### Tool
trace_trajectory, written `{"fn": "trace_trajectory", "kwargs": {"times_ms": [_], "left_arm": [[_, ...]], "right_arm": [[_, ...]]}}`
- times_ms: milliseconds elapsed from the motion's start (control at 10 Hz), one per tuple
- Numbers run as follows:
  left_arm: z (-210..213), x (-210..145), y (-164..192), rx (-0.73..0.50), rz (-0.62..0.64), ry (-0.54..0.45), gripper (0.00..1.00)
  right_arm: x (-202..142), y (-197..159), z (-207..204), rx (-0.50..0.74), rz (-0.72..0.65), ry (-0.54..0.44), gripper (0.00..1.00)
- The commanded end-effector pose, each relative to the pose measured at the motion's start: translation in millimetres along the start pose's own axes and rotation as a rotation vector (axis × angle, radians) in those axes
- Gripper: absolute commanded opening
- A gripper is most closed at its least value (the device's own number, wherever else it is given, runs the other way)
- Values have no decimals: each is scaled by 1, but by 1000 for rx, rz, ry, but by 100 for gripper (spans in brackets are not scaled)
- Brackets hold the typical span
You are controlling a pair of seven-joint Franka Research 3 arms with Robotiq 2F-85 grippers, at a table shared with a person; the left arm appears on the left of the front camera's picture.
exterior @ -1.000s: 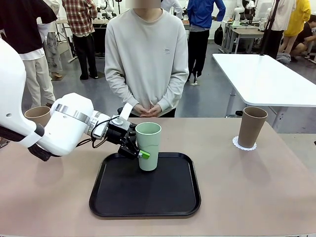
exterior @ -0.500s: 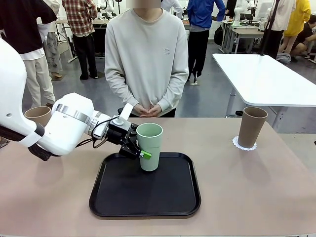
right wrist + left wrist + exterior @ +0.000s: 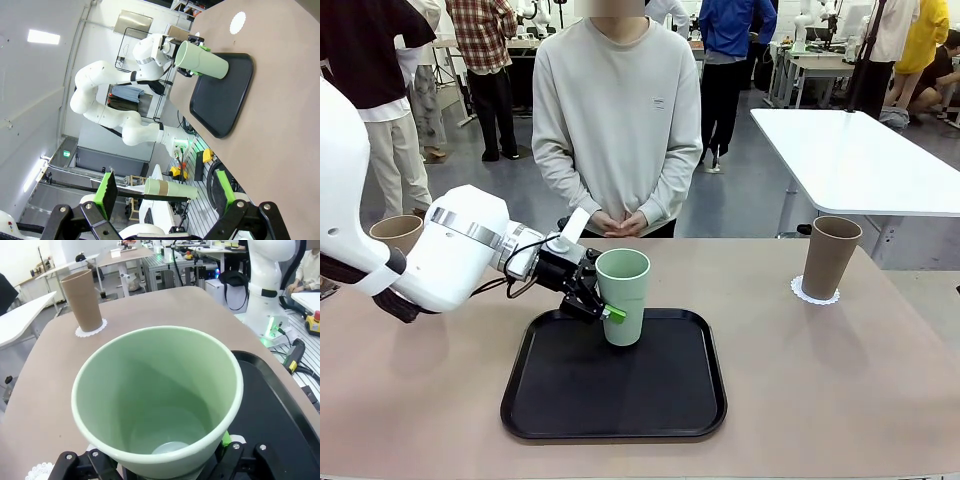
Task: Place coasters on the table and set cups on them.
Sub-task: Take one Reusable plastic cup from the Flat Tray and place it on a coaster set by the human.
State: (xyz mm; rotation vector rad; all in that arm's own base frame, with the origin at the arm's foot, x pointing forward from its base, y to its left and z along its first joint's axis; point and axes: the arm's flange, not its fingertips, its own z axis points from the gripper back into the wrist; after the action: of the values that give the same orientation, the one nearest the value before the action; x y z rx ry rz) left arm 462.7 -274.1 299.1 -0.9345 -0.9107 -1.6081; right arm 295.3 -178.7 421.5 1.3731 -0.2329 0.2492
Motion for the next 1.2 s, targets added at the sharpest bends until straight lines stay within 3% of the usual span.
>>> {"fn": "trace_trajectory", "kwargs": {"times_ms": [0, 200, 400, 600, 700, 800, 1000, 1100], "left_arm": [[18, 40, -12, -51, -8, -10, 82], [47, 103, -8, -53, -16, -12, 82], [57, 135, -5, -60, -18, 12, 82], [56, 136, -15, -87, 13, 39, 82], [59, 132, -50, -107, 60, 32, 82], [58, 147, -11, -54, -19, 13, 82], [58, 147, -11, -54, -19, 13, 82], [57, 140, -22, -70, 5, 18, 88]], "right_arm": [[-2, -1, -1, 9, 4, 0, 100], [-2, -1, -1, 9, 4, 0, 100], [-2, -1, -1, 9, 4, 0, 100], [-2, -1, -1, 9, 4, 0, 100], [-2, -1, -1, 9, 4, 0, 100], [-2, -1, -1, 9, 4, 0, 100], [-2, -1, -1, 9, 4, 0, 100], [-2, -1, -1, 9, 4, 0, 100]]}}
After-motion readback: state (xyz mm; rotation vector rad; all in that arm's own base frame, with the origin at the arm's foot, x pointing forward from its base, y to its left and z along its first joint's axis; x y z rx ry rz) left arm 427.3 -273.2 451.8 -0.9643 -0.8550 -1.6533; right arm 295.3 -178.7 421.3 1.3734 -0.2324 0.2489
